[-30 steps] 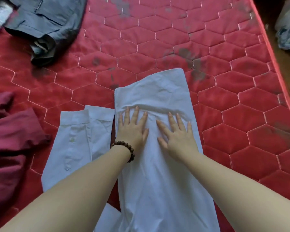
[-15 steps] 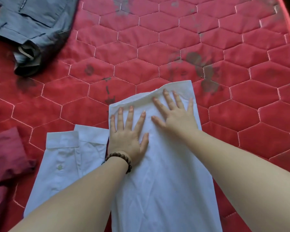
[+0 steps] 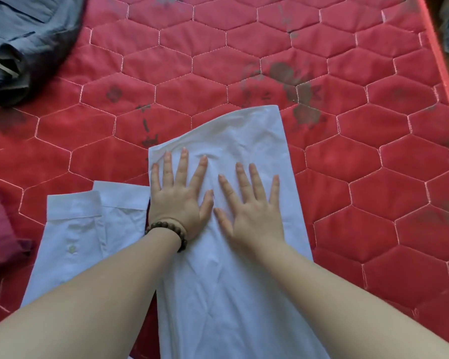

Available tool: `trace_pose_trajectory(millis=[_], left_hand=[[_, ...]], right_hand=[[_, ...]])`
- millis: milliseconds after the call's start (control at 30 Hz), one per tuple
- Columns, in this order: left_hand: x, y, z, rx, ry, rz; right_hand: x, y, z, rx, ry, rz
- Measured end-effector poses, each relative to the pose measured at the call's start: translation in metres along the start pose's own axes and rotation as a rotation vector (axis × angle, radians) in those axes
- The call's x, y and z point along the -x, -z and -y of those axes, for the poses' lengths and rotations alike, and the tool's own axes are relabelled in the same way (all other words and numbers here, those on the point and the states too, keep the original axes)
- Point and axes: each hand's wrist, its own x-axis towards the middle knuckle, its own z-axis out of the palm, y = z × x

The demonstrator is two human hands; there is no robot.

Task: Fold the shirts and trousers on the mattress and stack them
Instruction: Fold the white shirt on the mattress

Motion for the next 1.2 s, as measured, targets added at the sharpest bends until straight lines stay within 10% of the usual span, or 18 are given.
trace_pose_trajectory(millis=[300, 700, 1200], left_hand=[[0.018, 0.016, -0.008, 0.009, 0.027, 0.154], [0.265, -0.017, -0.115, 0.130, -0.102, 0.095], [0.421, -0.038, -0.087, 0.027, -0.357, 0.194]], right_hand=[[0.093, -0.011, -0.006, 0.034, -0.145, 0.064], [0.248, -0.022, 0.028, -0.026, -0.310, 0.085], [0.434, -0.035, 0.066, 0.028, -0.336, 0.155]])
